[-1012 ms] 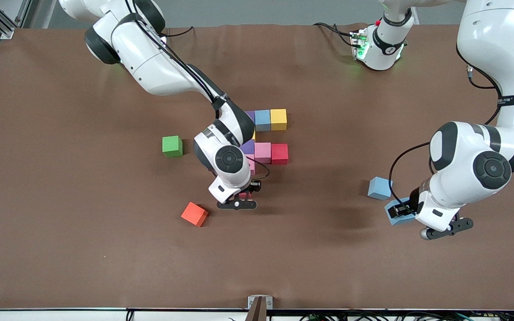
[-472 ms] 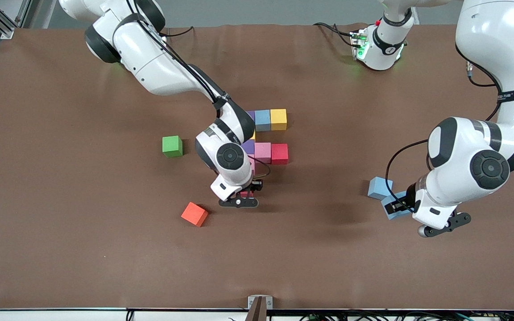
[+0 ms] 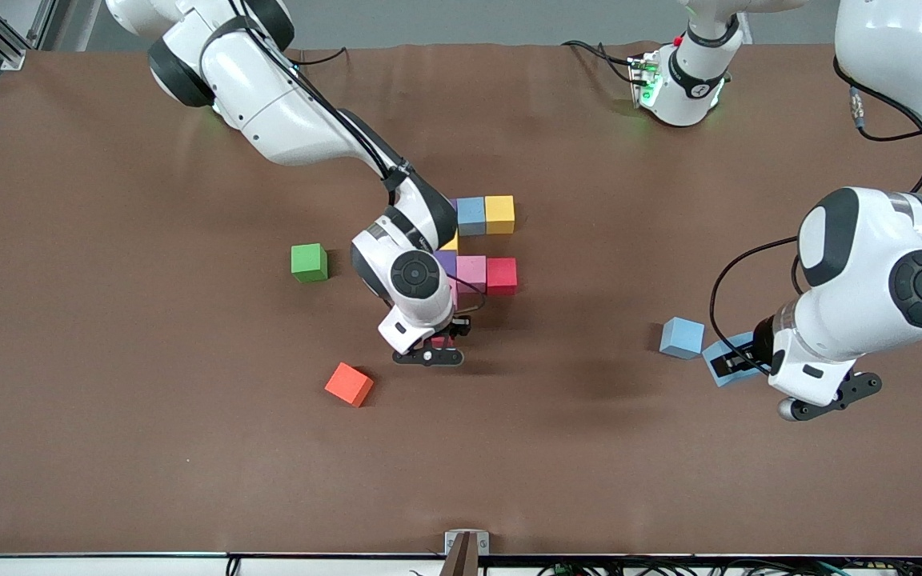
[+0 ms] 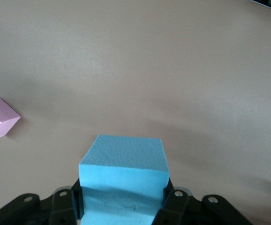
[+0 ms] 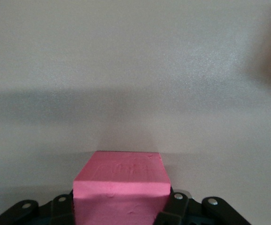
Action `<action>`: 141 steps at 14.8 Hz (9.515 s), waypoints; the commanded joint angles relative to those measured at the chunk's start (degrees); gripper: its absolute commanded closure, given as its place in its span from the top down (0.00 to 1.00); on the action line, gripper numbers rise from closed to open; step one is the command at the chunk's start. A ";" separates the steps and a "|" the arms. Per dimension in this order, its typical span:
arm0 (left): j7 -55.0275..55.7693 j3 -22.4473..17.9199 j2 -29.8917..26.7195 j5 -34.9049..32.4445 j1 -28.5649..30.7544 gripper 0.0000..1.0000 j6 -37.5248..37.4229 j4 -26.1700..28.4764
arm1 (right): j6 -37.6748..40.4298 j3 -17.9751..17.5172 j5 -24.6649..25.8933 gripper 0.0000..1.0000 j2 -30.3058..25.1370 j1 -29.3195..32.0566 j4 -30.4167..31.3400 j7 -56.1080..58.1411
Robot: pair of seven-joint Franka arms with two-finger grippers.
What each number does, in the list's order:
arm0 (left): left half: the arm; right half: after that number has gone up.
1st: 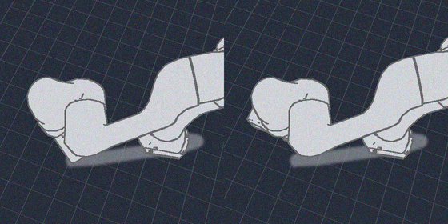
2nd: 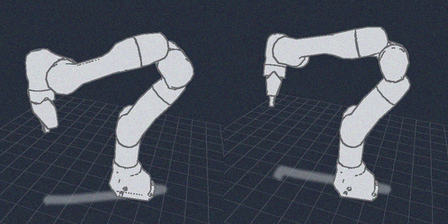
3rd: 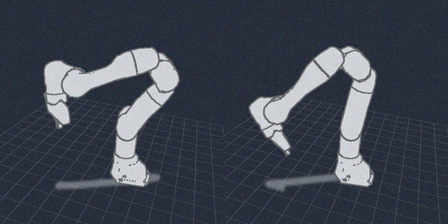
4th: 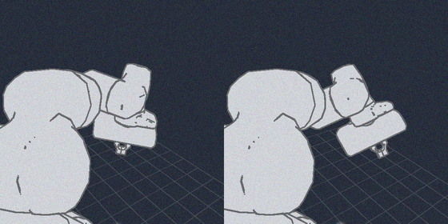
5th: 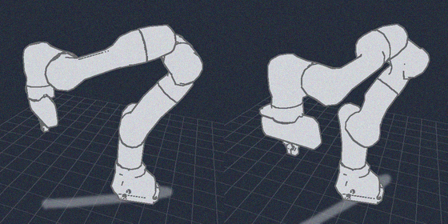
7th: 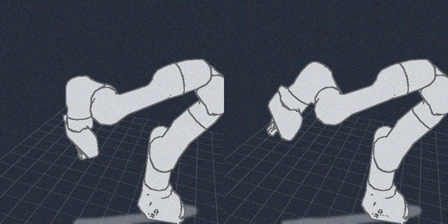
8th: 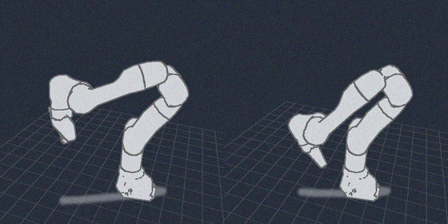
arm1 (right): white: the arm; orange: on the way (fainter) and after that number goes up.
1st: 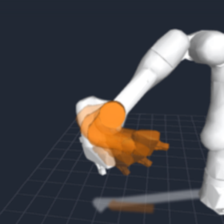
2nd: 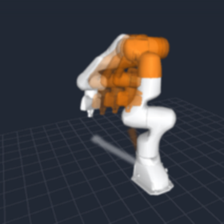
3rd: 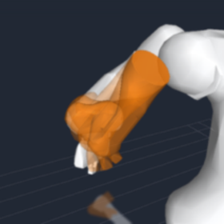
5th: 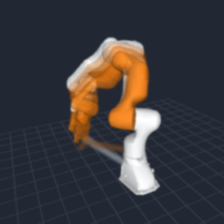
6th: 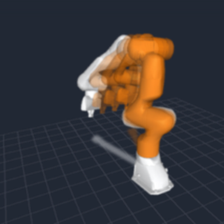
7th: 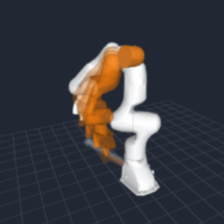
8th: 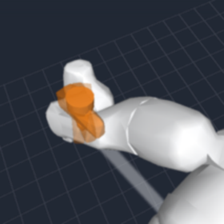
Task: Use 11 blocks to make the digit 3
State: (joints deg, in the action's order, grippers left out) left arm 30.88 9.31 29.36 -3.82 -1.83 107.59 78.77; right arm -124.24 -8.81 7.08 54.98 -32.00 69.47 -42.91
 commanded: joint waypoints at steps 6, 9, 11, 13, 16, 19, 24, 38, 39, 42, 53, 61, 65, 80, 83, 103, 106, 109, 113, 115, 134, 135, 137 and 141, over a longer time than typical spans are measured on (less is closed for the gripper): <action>4.02 0.01 0.44 0.04 -1.51 0.01 -0.89 -0.19 | -1.45 0.10 1.09 0.00 -2.42 -0.87 3.48 -2.79; 4.10 0.01 0.44 -0.05 -1.51 0.01 -0.89 -0.11 | -1.36 0.10 1.09 0.00 -2.42 -0.95 3.48 -2.80; 4.45 0.01 0.61 -0.05 -1.51 0.01 -0.80 0.07 | -1.27 0.10 1.09 0.00 -2.42 -0.95 3.48 -2.80; 4.54 0.09 0.52 -0.05 -1.51 0.01 -0.80 0.07 | -0.83 0.10 1.09 0.00 -2.42 -0.95 3.48 -2.71; 4.19 0.09 0.35 0.04 -1.51 0.01 -0.80 -0.02 | -0.83 0.10 1.09 0.00 -2.51 -0.95 3.48 -2.62; 4.28 0.09 0.52 -0.05 -1.51 0.01 -0.80 0.07 | -0.83 0.10 1.09 0.00 -2.51 -0.87 3.48 -2.62; 4.45 0.09 0.96 -2.07 -2.30 0.02 -0.54 0.07 | -0.74 0.19 1.09 0.00 -2.51 -0.69 3.48 -2.18; 6.65 0.18 0.35 -1.72 -3.09 0.02 -0.63 0.07 | -0.74 0.19 1.18 1.00 -2.51 -0.34 3.39 -1.74; 6.65 0.18 0.35 -1.81 -3.10 0.02 -0.63 0.07 | -0.66 0.19 1.18 1.00 -2.51 -0.34 3.39 -1.65; 6.56 0.18 0.26 -1.81 -3.10 0.02 -0.63 0.07 | -0.66 0.19 1.18 1.00 -2.60 -0.34 3.22 -1.57; 15.25 0.18 0.79 -1.63 -5.73 0.02 -0.62 0.07 | 12.32 -2.01 -2.16 1.00 -13.14 7.03 2.69 6.34; 36.23 0.18 2.98 -1.37 -11.08 0.02 0.51 -0.11 | 21.04 -1.74 -1.99 1.00 -21.05 19.32 3.13 7.48; 52.66 0.09 4.30 -1.63 -14.16 0.03 3.50 -0.11 | 28.59 -1.74 -1.99 1.00 -26.06 24.87 3.30 20.10; 94.45 0.09 14.05 -1.19 -23.40 0.05 21.44 -0.28 | 33.53 13.99 -2.07 1.00 -44.87 28.48 18.69 49.14; 96.20 -0.52 17.13 -1.11 -26.04 0.05 21.17 -2.30 | 34.23 13.99 -2.07 1.00 -46.02 29.63 17.55 49.15; 103.42 -1.14 24.52 2.94 -32.10 0.05 19.15 -9.60 | 45.66 13.99 -9.63 1.00 -45.67 31.30 8.49 49.15; 105.18 -1.31 25.39 2.94 -32.80 0.05 19.24 -10.39 | 45.31 13.82 -9.02 1.00 -46.89 31.04 8.84 49.15; 105.35 -1.40 26.01 2.94 -33.15 0.05 19.24 -10.39 | 44.87 13.47 -8.06 1.00 -47.25 31.30 9.28 49.24; 105.44 -1.40 26.45 2.94 -33.68 0.05 19.59 -10.56 | 45.05 8.20 -5.86 1.00 -48.48 35.07 9.37 49.24; 106.84 -1.40 26.89 2.85 -33.94 0.05 20.81 -10.57 | 46.10 8.10 -5.68 1.00 -48.83 34.73 9.28 49.15; 106.06 -4.39 25.84 1.01 -36.58 1.00 21.88 -9.69 | 46.45 9.86 -6.20 1.00 -58.15 32.62 14.82 48.45; 105.97 -4.39 25.14 1.00 -36.58 1.00 21.09 -9.69 | 46.80 9.86 -6.20 1.00 -58.23 32.62 14.65 48.53; 105.88 -4.30 23.30 0.83 -36.58 1.00 18.72 -9.69 | 48.47 9.77 -6.29 1.00 -58.85 32.53 14.82 48.53; 103.69 -3.95 18.03 0.83 -35.79 1.00 12.84 -8.81 | 48.21 9.86 -6.47 1.00 -59.82 32.71 15.52 48.45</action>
State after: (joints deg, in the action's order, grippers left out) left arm 135.98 5.76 51.49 -2.23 -37.65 124.29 68.74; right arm -75.80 0.94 0.75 -3.14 0.77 83.56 5.81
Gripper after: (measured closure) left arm 0.000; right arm 0.000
